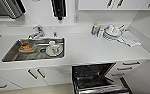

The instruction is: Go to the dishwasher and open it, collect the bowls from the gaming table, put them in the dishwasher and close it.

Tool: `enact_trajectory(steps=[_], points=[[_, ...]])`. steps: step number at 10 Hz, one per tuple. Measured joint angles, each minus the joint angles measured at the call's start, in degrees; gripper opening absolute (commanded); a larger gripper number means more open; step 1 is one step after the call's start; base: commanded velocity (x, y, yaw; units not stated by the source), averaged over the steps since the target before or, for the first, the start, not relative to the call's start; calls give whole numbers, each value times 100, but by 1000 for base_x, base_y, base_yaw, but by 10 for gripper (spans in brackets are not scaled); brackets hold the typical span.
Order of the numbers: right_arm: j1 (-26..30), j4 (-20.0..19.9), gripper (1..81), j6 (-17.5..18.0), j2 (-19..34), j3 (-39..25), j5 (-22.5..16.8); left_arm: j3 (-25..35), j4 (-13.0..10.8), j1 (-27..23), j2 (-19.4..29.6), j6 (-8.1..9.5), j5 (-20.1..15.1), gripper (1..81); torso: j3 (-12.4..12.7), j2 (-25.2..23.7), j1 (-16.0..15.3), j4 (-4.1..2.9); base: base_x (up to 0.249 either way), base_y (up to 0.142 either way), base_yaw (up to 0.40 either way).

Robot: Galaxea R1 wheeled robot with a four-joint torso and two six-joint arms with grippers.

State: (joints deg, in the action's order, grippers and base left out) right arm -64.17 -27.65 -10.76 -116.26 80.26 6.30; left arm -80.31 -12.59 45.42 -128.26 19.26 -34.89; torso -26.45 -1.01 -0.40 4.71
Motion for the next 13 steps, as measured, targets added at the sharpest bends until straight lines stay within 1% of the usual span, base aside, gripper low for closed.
enact_trajectory(steps=[2, 3, 4, 5, 6, 7, 8, 9, 10, 11, 12, 13], points=[[384, -250, 10, 7, 72, -157, -127, -105, -449, 990, -116, 0, 295, 811, 0, 0, 0, -387, 0, 0, 0], [594, -394, 10, 10, 102, -286, -188, -224, -708, 1430, -247, -6, 460, 811, 0, 0, 0, -583, 0, 0, 0], [712, -510, 10, 10, 152, -339, -217, -295, -929, 1812, -396, -6, 629, 811, 0, 0, 0, -741, 0, 0, 0], [806, -589, 10, 11, 195, -347, -232, -364, -1168, 2164, -518, -11, 800, 811, 0, 0, 0, -835, 0, 0, 0], [913, -667, 10, 10, 212, -350, -234, -472, -1406, 2450, -601, -11, 945, 811, 0, 0, 0, -850, 0, 0, 0], [1031, -738, 10, 11, 210, -352, -267, -638, -1648, 2656, -708, -16, 1083, 811, 0, 0, 0, -850, 0, 0, 0], [1214, -798, 10, 13, 184, -352, -306, -869, -1799, 2837, -859, -24, 1221, 811, 0, 0, 0, -850, 0, 0, 0], [1445, -853, 10, 11, 100, -336, -317, -1119, -1893, 3012, -1008, -69, 1378, 811, 0, 0, 0, -850, 0, 0, 0], [1649, -906, 10, 10, -59, -238, -377, -1404, -1935, 3183, -1130, -107, 1541, 811, 0, 0, 0, -850, 0, 0, 0], [1763, -962, 10, 10, -245, -52, -512, -1735, -1959, 3322, -1226, -127, 1701, 811, 0, 0, 0, -850, 0, 0, 0], [1869, -1028, 10, 13, -472, 289, -703, -2122, -1979, 3479, -1351, -166, 1882, 811, 0, 0, 0, -850, 0, 0, 0], [1952, -1056, 10, 11, -599, 534, -801, -2408, -2002, 3650, -1521, -256, 2035, 811, 0, 0, 0, -850, 0, 0, 0]])
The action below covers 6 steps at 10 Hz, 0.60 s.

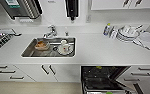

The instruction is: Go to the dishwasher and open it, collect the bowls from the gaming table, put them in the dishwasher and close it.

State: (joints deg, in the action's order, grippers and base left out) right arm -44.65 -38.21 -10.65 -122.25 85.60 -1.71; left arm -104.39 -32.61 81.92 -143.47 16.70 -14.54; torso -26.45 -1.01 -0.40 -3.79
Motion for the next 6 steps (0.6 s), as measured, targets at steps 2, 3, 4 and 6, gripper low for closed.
enact_trajectory(steps=[2, 3, 4, 6], points=[[483, -134, 10, 0, -488, 867, -278, -655, 0, 372, -483, -45, 407, 811, 0, 0, 0, 0, 0, 0, 0], [664, -200, 10, 2, -733, 1180, -444, -1014, -2, 499, -647, -66, 586, 811, 0, 0, 0, 0, 0, 0, 0], [885, -247, 10, 22, -970, 1468, -663, -1373, -10, 612, -811, -113, 739, 811, 0, 0, 0, 0, 0, 0, 0], [1357, -305, 10, 116, -1292, 1964, -890, -1887, -21, 981, -1340, -223, 1019, 811, 0, 0, 0, 0, 0, 0, 0]])
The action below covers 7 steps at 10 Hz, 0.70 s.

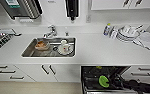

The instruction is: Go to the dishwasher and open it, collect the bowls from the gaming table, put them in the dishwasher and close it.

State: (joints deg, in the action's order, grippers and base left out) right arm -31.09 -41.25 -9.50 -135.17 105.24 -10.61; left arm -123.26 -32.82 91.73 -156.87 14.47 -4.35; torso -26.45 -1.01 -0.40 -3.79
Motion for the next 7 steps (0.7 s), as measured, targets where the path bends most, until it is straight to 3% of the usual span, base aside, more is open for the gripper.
enact_trajectory(steps=[1, 4, 7], points=[[107, -22, 811, 38, -138, 245, -59, -172, 0, 206, -289, -102, 78, 811, 0, 0, 0, 0, 0, 0, 0], [171, -65, 811, 197, -457, 917, -411, -1069, 0, 272, -790, -246, 193, 811, 0, 0, 0, 0, 0, 0, 0], [251, -69, 811, 305, -240, 855, -733, -1538, 7, 385, -1218, -262, 460, 811, 0, 0, 0, 0, 0, 0, 0]])
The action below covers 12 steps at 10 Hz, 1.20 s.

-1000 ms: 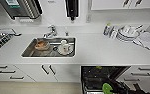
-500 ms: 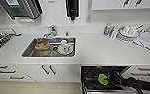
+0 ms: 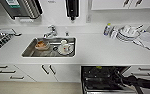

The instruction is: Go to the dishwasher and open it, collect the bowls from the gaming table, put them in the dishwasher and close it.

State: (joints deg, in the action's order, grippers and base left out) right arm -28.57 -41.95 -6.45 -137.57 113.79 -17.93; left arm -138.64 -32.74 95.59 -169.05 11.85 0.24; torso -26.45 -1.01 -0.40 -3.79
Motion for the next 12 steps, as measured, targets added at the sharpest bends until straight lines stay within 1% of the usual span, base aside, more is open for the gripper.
enact_trajectory(steps=[1, 3, 4, 5, 7, 8, 9, 10, 11, 12], points=[[-2, 5, 811, 11, 308, -157, -202, -195, 161, 22, -63, 143, 140, 811, 0, 0, 0, 0, 0, 0, 0], [-204, 13, 811, 12, 964, -389, -489, -805, 730, -94, -216, 330, 374, 811, 0, 0, 0, 0, 0, 0, 0], [-483, 17, 811, 12, 1163, -535, -613, -1095, 922, -207, -341, 383, 444, 811, 0, 0, 0, 0, 0, 0, 0], [-894, 17, 811, 12, 1320, -753, -725, -1307, 1100, -319, -510, 468, 505, 811, 0, 0, 0, 0, 0, 0, 0], [-1556, 16, 811, 9, 1654, -1014, -761, -1408, 1312, -471, -670, 507, 612, 811, 0, 0, 0, 0, 0, 0, 0], [-1891, 16, 811, -16, 1805, -1040, -731, -1408, 1368, -488, -664, 546, 642, 811, 0, 0, 0, 0, 0, 0, 0], [-2211, 16, 811, -55, 1838, -1064, -695, -1419, 1473, -488, -629, 553, 640, 811, 0, -5, -2, 0, 0, 0, 0], [-2503, 9, 811, -82, 1822, -1130, -645, -1434, 1527, -488, -607, 556, 639, 811, 0, -54, -30, 0, 0, 0, 0], [-2765, 2, 811, -101, 1805, -1161, -549, -1441, 1597, -488, -566, 556, 634, 811, 2, -186, -109, 0, 0, 0, 0], [-2985, 2, 811, -104, 1786, -1161, -402, -1438, 1720, -496, -521, 557, 642, 811, 2, -378, -227, 0, 0, 0, 0]])
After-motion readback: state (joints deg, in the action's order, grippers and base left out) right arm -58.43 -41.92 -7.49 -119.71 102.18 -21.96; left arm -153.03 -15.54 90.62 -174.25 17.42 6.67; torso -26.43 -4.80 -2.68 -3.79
